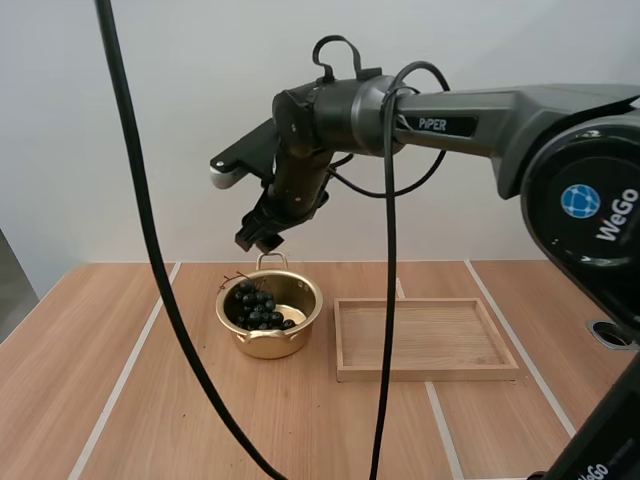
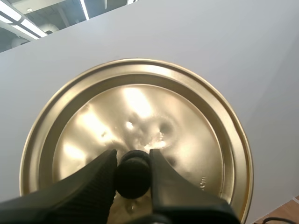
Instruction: Open the pot, put the grape inside, and close it
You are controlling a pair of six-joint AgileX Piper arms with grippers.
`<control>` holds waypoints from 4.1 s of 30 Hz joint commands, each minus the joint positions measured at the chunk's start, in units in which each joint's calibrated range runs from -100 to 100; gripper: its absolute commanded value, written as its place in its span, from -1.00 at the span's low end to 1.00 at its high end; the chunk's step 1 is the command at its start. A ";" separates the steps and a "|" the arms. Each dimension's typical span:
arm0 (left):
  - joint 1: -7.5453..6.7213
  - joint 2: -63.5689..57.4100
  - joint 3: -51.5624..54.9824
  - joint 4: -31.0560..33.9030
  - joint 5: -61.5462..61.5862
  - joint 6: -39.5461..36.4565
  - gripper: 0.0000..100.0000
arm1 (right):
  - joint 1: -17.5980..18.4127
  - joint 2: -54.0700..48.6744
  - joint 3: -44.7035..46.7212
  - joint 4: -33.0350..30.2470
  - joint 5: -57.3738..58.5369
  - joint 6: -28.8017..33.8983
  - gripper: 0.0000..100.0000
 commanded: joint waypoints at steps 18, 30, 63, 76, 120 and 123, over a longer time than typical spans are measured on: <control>-0.14 9.91 -0.35 0.38 6.96 -1.83 -1.00 | -21.34 -6.56 -0.34 0.01 -4.66 3.94 1.00; -0.14 15.78 4.14 0.38 6.96 -1.83 -1.00 | -23.80 -7.10 -0.34 8.57 -4.90 4.11 -1.00; -0.14 20.65 48.97 0.17 -14.99 -2.97 -1.00 | -23.80 -16.01 -0.34 18.87 -1.85 1.56 -1.00; -0.14 28.47 52.32 0.17 -19.25 -3.18 -1.00 | -23.80 -16.01 -0.34 19.51 -1.68 0.56 -1.00; -0.14 38.03 59.40 -2.23 -30.74 -2.18 -1.00 | -23.80 -16.01 -0.34 20.55 -2.21 -0.77 -1.00; -0.14 39.23 59.40 -2.23 -30.74 -2.18 -1.00 | -23.80 -16.01 -0.34 20.55 -2.21 -0.77 -1.00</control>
